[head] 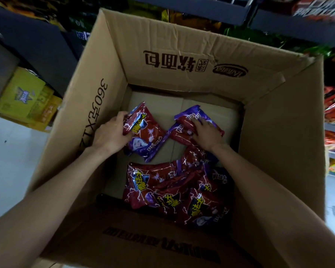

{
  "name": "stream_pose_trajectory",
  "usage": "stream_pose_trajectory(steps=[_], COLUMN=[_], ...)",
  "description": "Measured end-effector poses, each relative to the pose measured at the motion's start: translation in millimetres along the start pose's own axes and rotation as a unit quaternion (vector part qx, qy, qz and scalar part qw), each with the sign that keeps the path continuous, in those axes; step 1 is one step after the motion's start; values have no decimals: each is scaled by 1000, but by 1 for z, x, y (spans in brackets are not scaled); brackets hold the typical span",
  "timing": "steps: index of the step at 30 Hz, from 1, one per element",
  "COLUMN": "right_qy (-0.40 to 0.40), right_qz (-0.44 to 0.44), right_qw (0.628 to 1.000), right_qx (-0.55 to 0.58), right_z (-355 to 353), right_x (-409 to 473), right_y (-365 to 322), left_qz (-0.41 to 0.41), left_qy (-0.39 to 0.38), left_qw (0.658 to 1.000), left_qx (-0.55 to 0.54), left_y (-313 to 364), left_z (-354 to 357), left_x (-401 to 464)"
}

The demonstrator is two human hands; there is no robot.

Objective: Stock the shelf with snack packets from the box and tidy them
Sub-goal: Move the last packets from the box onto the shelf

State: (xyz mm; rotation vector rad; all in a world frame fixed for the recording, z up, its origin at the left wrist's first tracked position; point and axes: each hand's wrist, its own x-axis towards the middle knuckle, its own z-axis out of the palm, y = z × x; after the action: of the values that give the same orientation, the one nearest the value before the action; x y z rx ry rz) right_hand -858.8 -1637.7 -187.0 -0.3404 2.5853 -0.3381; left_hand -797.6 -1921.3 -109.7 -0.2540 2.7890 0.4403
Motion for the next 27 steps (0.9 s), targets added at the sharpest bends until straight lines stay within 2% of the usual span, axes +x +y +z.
stream_pose_trajectory(steps=[4,9,12,17,23,27], right_qy=[-37,8,-20,-99,-78,-79], right_qz=[-25,2,34,28,34,22], right_qw=[998,1000,999,995,996,996], right_qx=[-38,16,18,18,-4,32], right_z=[-6,-16,-15,-9,-8,-18], right_x=[-16,6,15,23,19,12], right_y=[1,5,7,2,-4,-6], left_qz=[-2,9,24,66,114,95], left_qy=[-7,-22,-19,8,1,-12], left_qw=[1000,999,998,994,986,986], left_qx=[16,39,55,87,123,136], left_y=[1,2,5,11,13,9], left_z=[6,11,12,17,21,21], left_x=[1,-2,-4,-2,-1,3])
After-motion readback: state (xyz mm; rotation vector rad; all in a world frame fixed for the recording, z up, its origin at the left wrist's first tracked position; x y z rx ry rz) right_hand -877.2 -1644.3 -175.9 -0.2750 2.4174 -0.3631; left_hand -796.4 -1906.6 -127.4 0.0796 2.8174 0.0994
